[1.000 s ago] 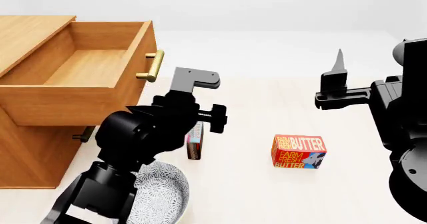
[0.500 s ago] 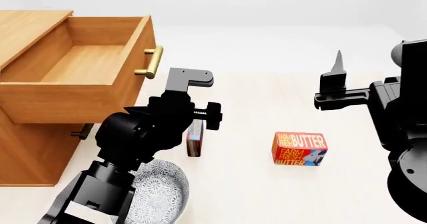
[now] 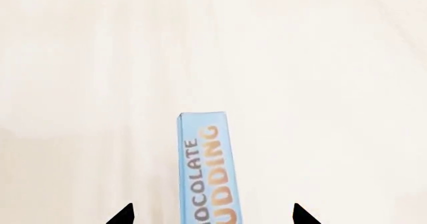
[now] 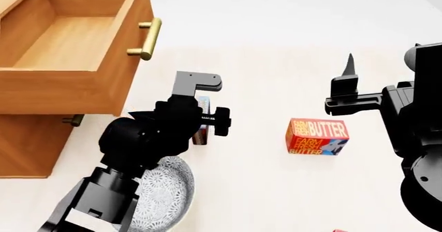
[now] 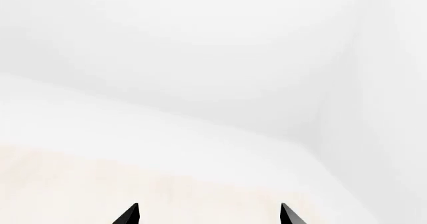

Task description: Put the chocolate pudding in the top drawer of the cabinet and close it.

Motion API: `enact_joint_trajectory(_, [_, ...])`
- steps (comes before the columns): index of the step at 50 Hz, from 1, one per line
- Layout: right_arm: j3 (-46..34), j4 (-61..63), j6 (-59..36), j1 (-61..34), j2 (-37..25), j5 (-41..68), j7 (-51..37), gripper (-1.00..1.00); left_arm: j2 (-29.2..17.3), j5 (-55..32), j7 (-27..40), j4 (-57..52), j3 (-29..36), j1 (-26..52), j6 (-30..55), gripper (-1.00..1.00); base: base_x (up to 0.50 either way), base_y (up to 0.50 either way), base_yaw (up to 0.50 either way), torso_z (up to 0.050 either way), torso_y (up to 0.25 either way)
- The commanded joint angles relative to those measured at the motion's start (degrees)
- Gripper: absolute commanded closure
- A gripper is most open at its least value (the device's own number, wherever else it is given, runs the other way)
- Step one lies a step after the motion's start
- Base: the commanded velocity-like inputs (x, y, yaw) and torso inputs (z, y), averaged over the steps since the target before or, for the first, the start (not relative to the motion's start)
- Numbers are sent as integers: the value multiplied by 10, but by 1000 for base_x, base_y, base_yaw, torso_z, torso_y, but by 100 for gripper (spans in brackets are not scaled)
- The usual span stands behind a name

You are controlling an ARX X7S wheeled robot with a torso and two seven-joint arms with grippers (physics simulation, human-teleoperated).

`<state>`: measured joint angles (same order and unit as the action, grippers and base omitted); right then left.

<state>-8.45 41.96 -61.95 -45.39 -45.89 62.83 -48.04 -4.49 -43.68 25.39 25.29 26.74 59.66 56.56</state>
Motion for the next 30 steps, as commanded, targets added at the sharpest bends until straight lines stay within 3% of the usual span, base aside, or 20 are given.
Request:
enact_joint_trajectory(1, [-1,0,4,2,-1,-1,0,-100,-2,-7,1,1,4,1,-1,-100,0,0,0,0,-170])
enact_joint_trajectory(7, [-2,-2,7,4,-1,-4,1,-100,-2,-10,4,6,3,3,-3,-100,0,0,0,0,-139])
enact_joint_trajectory(30, [-3,0,15,13,-4,-6,1,-100,7,-51,27,50,-10,7,39,-100,0,0,0,0,0])
